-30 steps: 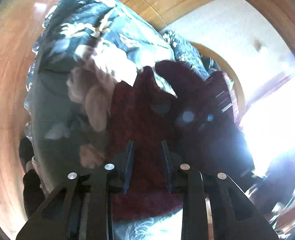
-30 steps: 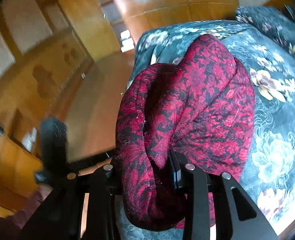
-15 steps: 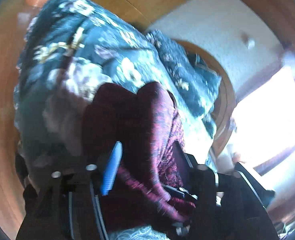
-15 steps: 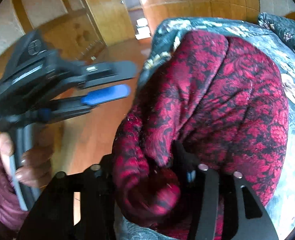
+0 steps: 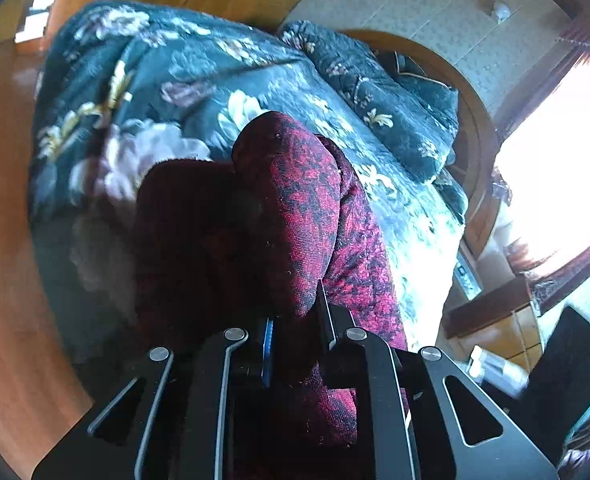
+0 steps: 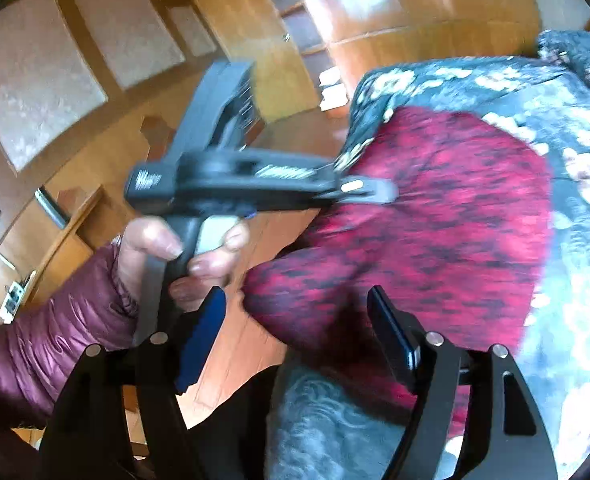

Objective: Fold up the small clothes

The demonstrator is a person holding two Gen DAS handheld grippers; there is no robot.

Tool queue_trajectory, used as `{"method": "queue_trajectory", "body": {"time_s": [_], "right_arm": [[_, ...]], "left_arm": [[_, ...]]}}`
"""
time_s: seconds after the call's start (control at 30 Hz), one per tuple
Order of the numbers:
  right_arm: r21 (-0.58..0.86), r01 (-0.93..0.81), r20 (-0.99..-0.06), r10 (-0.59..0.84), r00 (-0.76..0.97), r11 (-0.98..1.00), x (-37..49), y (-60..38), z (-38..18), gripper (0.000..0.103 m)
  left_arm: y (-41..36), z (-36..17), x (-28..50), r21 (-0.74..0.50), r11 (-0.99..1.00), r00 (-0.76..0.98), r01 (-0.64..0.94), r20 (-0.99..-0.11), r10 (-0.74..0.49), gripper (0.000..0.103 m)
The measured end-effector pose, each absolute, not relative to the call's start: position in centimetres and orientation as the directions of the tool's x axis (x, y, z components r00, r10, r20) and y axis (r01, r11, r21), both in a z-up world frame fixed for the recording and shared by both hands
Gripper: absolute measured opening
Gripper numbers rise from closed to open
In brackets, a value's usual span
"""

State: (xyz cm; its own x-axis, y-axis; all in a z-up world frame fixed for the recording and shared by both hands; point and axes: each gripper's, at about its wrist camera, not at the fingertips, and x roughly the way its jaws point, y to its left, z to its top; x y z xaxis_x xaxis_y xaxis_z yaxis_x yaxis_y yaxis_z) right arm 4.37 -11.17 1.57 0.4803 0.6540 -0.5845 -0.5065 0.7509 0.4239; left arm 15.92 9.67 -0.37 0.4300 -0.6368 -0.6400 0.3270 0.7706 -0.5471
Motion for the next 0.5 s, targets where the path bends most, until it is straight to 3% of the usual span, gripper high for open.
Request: {"method": "queue_trajectory", "body": {"time_s": [0.23,0.4,0.5], "right_arm": [[0.322,-0.394,-0.635,0.505,0.584,0.861,7.3,-12.3,0.7,0.074],[0.212,-0.371,-0.723,0.4,0.563,0.904,9.6,-9.6,-3.2,0.073],[0.131,-0.364,-0.737,0.336,0.586,0.922,9.2,-8.8,-5.9,0.074]], "left_arm": [[12.2,-2.0,15.0,-0.487,0.835,0.474,0.254,-0.69,-0.547,0.016],[11.0,-4.4,14.8,-0.315,0.922,0.505,0.225,-0.771,-0.387,0.019],[10.6,-5.4,14.3,-0.266,0.943,0.537,0.2,-0.775,-0.332,0.022]]}}
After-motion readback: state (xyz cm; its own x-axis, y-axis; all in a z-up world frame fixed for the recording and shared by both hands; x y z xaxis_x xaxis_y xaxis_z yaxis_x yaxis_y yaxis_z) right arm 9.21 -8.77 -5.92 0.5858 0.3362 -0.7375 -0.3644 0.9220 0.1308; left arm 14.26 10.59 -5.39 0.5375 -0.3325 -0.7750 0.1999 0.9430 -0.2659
